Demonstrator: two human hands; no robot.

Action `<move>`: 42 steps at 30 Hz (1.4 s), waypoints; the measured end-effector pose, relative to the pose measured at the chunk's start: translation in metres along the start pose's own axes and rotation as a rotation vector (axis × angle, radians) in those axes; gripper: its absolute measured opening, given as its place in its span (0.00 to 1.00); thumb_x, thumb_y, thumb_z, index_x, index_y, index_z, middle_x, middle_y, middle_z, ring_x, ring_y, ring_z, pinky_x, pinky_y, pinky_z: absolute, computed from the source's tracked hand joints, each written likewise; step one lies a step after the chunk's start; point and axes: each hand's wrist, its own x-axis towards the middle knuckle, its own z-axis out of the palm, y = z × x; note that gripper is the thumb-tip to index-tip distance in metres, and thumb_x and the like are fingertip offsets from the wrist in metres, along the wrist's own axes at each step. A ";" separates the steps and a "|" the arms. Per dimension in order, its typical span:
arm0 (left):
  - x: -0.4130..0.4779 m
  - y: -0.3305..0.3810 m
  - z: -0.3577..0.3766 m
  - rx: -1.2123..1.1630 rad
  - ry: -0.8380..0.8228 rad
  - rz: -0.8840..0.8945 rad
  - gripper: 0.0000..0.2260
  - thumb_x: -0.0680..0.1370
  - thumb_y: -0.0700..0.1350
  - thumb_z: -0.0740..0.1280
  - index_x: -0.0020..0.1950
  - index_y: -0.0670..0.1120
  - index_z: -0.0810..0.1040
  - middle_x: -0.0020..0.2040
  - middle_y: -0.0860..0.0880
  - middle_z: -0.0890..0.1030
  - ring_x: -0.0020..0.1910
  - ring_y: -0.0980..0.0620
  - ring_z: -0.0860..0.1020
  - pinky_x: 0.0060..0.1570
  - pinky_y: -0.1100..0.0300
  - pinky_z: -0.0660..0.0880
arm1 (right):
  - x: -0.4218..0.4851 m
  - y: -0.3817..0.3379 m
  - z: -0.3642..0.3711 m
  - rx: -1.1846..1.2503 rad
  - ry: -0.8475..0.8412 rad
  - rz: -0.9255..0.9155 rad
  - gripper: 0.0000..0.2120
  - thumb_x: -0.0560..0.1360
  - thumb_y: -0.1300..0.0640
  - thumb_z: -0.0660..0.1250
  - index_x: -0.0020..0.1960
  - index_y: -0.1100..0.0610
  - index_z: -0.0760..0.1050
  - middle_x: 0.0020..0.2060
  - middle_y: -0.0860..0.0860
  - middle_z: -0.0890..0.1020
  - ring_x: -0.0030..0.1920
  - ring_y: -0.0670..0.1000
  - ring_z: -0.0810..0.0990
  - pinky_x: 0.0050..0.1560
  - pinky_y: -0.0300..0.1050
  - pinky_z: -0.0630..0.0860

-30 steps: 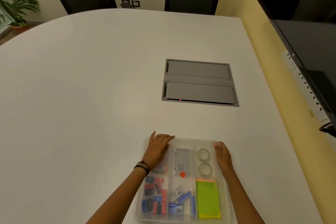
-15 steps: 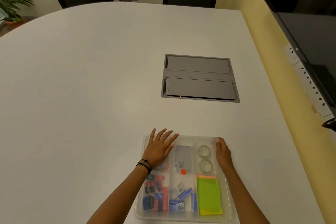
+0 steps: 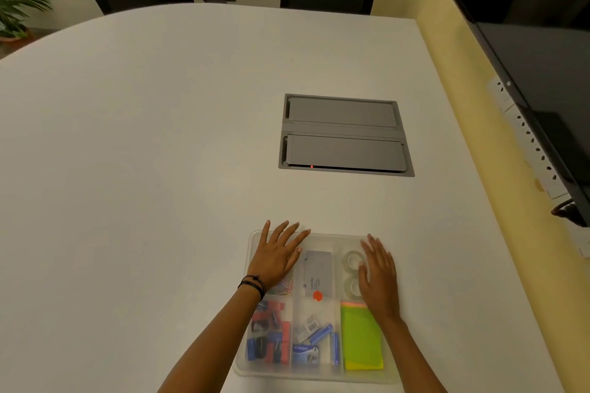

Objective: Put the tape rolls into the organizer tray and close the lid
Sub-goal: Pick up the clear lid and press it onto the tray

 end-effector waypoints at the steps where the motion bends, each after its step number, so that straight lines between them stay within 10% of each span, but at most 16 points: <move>1: 0.000 0.000 0.000 0.004 -0.006 0.002 0.22 0.80 0.57 0.45 0.74 0.56 0.58 0.73 0.47 0.67 0.73 0.44 0.62 0.70 0.37 0.40 | -0.008 0.001 0.002 -0.046 -0.032 -0.021 0.23 0.76 0.63 0.59 0.71 0.55 0.65 0.73 0.53 0.66 0.74 0.53 0.60 0.74 0.54 0.55; 13: 0.002 -0.002 -0.002 -0.025 -0.017 0.043 0.21 0.81 0.56 0.46 0.74 0.55 0.57 0.74 0.48 0.65 0.74 0.46 0.61 0.73 0.41 0.42 | -0.026 0.000 0.003 0.087 0.037 0.049 0.25 0.77 0.68 0.58 0.71 0.54 0.63 0.74 0.51 0.63 0.74 0.49 0.60 0.75 0.48 0.56; 20: -0.022 -0.013 -0.017 -0.143 0.301 -0.198 0.23 0.76 0.39 0.67 0.70 0.43 0.67 0.70 0.37 0.69 0.68 0.38 0.68 0.68 0.38 0.63 | -0.027 0.003 0.001 0.206 0.253 0.533 0.13 0.79 0.59 0.59 0.62 0.62 0.71 0.57 0.61 0.78 0.56 0.62 0.77 0.50 0.51 0.75; 26: -0.073 -0.024 -0.002 -0.474 0.273 -0.576 0.15 0.82 0.49 0.57 0.67 0.47 0.69 0.39 0.50 0.79 0.33 0.52 0.77 0.35 0.58 0.77 | -0.032 0.012 0.004 0.212 0.251 0.515 0.10 0.80 0.56 0.57 0.44 0.60 0.71 0.34 0.58 0.80 0.35 0.60 0.79 0.32 0.43 0.67; 33: -0.071 -0.018 0.011 -0.668 0.383 -0.634 0.14 0.82 0.46 0.56 0.66 0.45 0.71 0.38 0.50 0.80 0.32 0.53 0.78 0.32 0.69 0.71 | -0.014 0.011 -0.001 0.331 0.219 0.512 0.11 0.80 0.56 0.58 0.40 0.58 0.69 0.31 0.54 0.76 0.31 0.55 0.73 0.33 0.44 0.67; 42: -0.040 -0.032 -0.001 -0.641 0.433 -0.677 0.14 0.82 0.47 0.56 0.65 0.45 0.73 0.38 0.45 0.82 0.34 0.46 0.80 0.38 0.52 0.80 | 0.029 0.011 -0.014 0.504 0.141 0.504 0.08 0.77 0.61 0.64 0.46 0.67 0.74 0.35 0.57 0.75 0.36 0.53 0.71 0.33 0.40 0.67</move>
